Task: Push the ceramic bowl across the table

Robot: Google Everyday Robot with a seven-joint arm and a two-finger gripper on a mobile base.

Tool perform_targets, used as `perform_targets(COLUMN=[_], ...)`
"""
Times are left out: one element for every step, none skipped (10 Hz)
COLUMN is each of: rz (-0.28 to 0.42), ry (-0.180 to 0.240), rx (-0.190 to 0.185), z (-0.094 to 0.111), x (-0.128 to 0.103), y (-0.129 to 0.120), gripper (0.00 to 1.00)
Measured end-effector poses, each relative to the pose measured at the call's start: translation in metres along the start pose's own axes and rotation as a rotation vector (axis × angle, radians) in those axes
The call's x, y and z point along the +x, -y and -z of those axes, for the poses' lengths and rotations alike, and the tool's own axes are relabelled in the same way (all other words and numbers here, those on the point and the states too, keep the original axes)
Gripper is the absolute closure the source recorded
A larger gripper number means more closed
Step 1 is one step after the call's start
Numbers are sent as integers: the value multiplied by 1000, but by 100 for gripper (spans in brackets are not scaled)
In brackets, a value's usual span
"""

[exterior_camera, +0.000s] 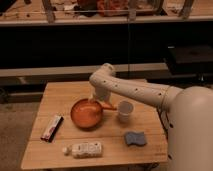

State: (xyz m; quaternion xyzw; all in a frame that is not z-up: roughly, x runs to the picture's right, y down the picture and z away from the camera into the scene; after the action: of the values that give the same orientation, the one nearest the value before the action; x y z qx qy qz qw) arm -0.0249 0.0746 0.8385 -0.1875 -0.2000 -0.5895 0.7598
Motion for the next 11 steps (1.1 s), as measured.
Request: perform_targets(rz=[7, 3, 8, 31, 49, 69, 84, 100, 111, 121, 128], ry=[0, 0, 0, 9, 20, 37, 46, 51, 50, 49, 51], rx=[2, 6, 9, 14, 16, 9, -6, -19, -28, -38, -44], z=[0, -1, -2, -7, -12, -19, -25, -28, -28, -26, -25], x=[0, 1, 4, 5, 1, -5, -9, -14, -18, -23, -27], y=[0, 0, 2, 16, 27, 39, 44, 51, 53, 52, 51], gripper=[20, 20, 20, 20, 20, 20, 20, 20, 25, 34, 42])
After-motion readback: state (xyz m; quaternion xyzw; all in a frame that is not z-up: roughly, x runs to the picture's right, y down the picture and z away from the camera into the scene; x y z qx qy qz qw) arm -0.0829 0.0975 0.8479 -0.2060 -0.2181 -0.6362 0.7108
